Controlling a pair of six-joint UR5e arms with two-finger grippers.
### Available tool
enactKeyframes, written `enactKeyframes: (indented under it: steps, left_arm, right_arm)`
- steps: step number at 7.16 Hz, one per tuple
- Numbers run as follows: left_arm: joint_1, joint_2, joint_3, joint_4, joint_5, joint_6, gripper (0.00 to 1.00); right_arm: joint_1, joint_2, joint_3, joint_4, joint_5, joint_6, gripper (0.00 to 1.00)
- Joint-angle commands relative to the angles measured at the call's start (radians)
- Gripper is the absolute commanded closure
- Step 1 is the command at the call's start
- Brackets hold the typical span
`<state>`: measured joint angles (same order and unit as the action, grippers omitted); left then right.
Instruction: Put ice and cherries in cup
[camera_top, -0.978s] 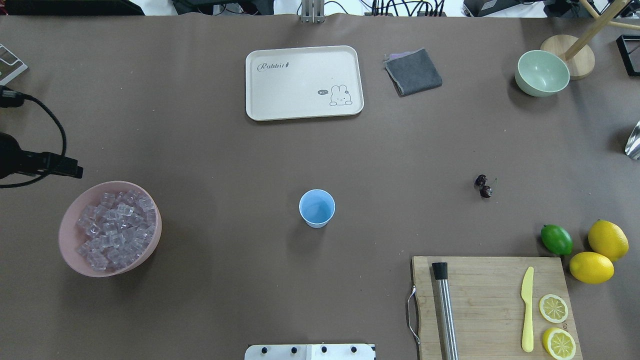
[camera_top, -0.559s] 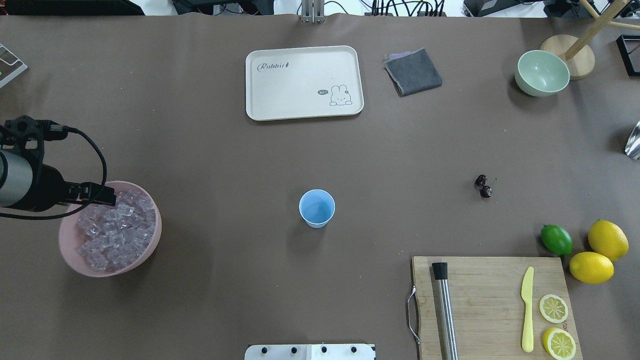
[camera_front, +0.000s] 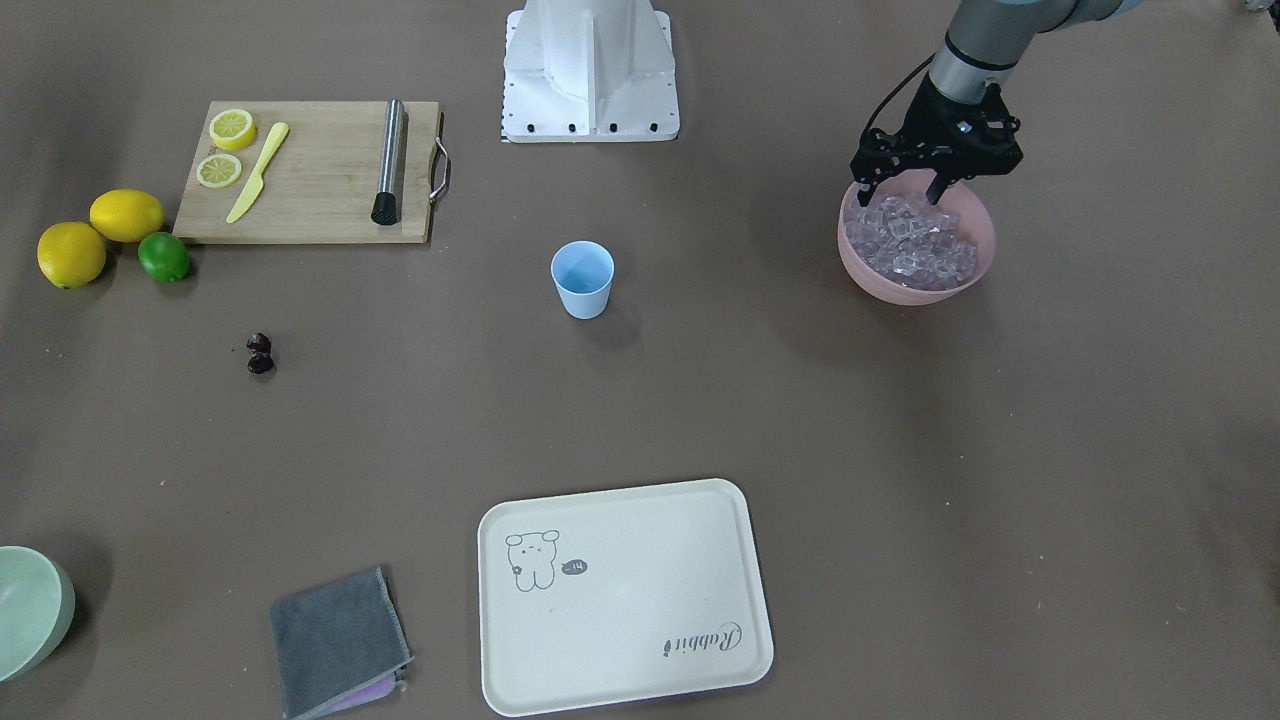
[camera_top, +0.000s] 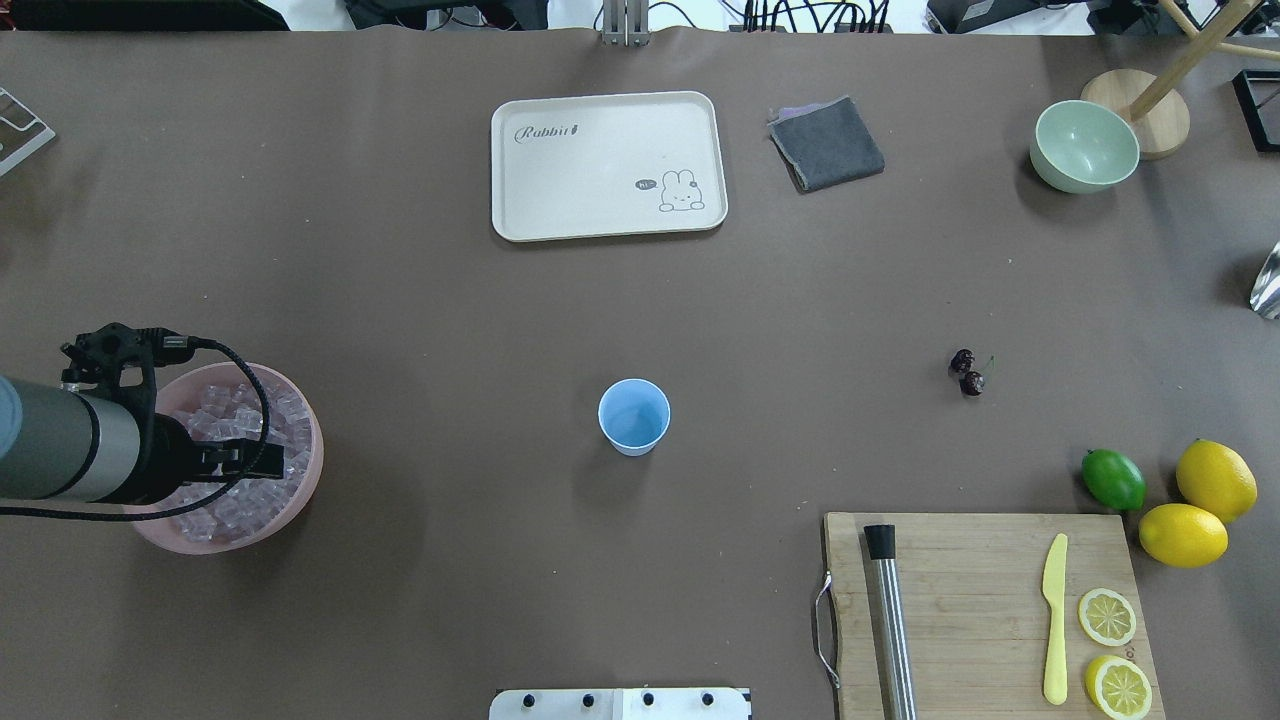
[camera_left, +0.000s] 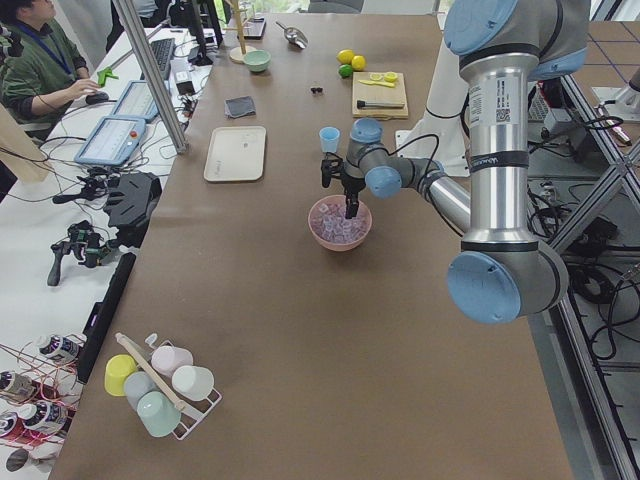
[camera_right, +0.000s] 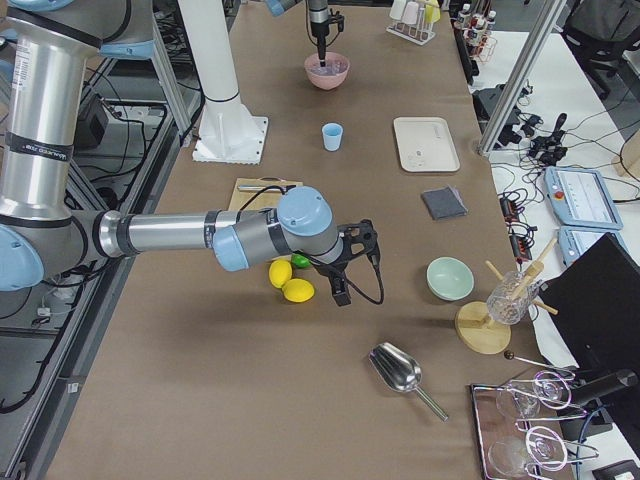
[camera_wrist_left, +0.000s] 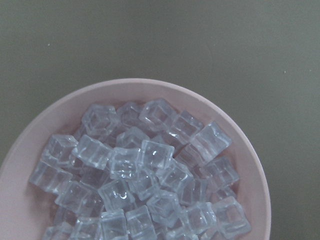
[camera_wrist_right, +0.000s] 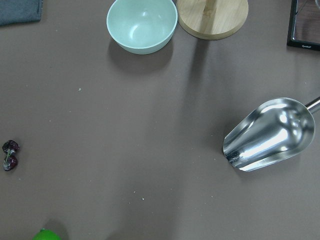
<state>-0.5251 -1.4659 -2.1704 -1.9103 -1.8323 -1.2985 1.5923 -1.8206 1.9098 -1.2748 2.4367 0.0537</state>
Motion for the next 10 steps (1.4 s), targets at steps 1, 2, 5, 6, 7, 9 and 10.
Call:
enactKeyframes:
  steps: [1,2,5,6,7,9,10]
  left_arm:
    - [0.031,0.007,0.014,-0.023,0.027,-0.103,0.02]
    - [0.033,0.03,0.026,-0.026,0.027,-0.102,0.02]
    - [0.06,0.059,0.04,-0.091,0.028,-0.107,0.02]
    - [0.071,0.061,0.041,-0.13,0.028,-0.11,0.02]
    - [0.089,0.058,0.043,-0.131,0.036,-0.128,0.02]
    - [0.131,0.058,0.047,-0.135,0.09,-0.147,0.02]
    - [0.131,0.059,0.046,-0.135,0.09,-0.145,0.02]
  right_arm:
    - [0.0,0.001,0.0,0.0,-0.004,-0.003,0.0]
    - [0.0,0.001,0.0,0.002,-0.004,-0.006,0.0]
    - [0.0,-0.006,-0.002,0.023,-0.005,-0.009,0.0]
    - [0.0,-0.006,-0.002,0.025,-0.005,-0.009,0.0]
    - [0.0,-0.006,-0.002,0.028,-0.005,-0.009,0.0]
    - [0.0,-0.02,-0.002,0.043,-0.005,-0.009,0.0]
    - [0.0,-0.02,-0.002,0.043,-0.005,-0.009,0.0]
